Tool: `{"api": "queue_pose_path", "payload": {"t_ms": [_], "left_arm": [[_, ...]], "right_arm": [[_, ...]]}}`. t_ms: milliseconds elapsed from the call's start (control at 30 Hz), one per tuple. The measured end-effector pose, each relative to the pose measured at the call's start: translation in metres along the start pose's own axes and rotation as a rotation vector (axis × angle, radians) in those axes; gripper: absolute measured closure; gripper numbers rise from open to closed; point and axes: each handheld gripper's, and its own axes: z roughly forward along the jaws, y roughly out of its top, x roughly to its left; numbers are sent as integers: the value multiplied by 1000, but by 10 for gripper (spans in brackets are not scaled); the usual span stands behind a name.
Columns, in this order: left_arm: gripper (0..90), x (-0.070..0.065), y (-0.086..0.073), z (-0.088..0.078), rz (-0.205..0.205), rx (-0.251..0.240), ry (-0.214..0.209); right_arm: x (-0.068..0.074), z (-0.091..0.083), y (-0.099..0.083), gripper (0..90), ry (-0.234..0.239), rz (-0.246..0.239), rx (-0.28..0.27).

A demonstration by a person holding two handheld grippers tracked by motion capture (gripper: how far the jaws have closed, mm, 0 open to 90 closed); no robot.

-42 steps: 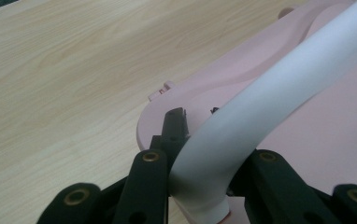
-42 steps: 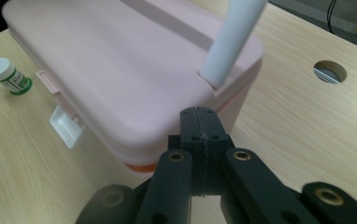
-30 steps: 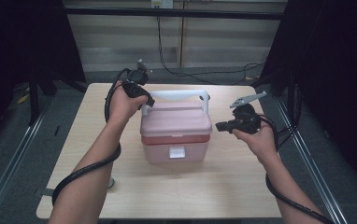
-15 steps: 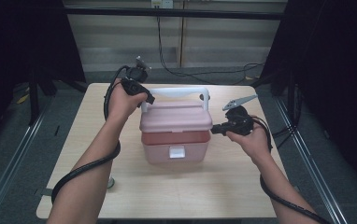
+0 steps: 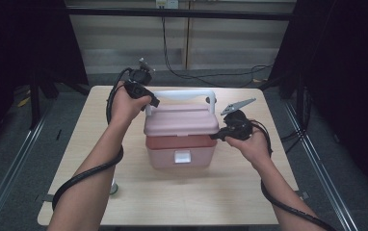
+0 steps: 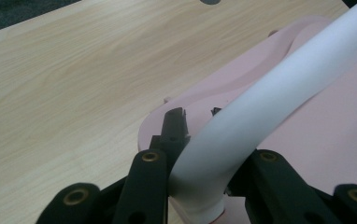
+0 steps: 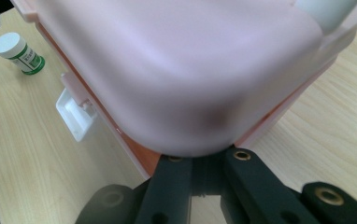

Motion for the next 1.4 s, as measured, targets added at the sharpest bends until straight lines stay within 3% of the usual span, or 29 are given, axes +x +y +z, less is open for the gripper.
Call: {"api": "queue_pose_path", "payload": {"t_ms": [133,367,633,1033,1400], "left_arm": [[745,0,-1,0,-2,-12,3],[580,3,-4,-3,10,-43,39],[484,11,-16,-8,-28,-28,21],[445,14,-29,-23,-39,-46,10],[442,31,-49,-33,-68,-35,28]], "right_arm": [[2,1,1,900,-7,-11,6],[2,-1,1,900,-4,-3,4],[2,-2,1,900,-7,-5,3],[4,-4,5,900,-19,-13,1],[3,-5,7,900,-25,-9,-3]]}}
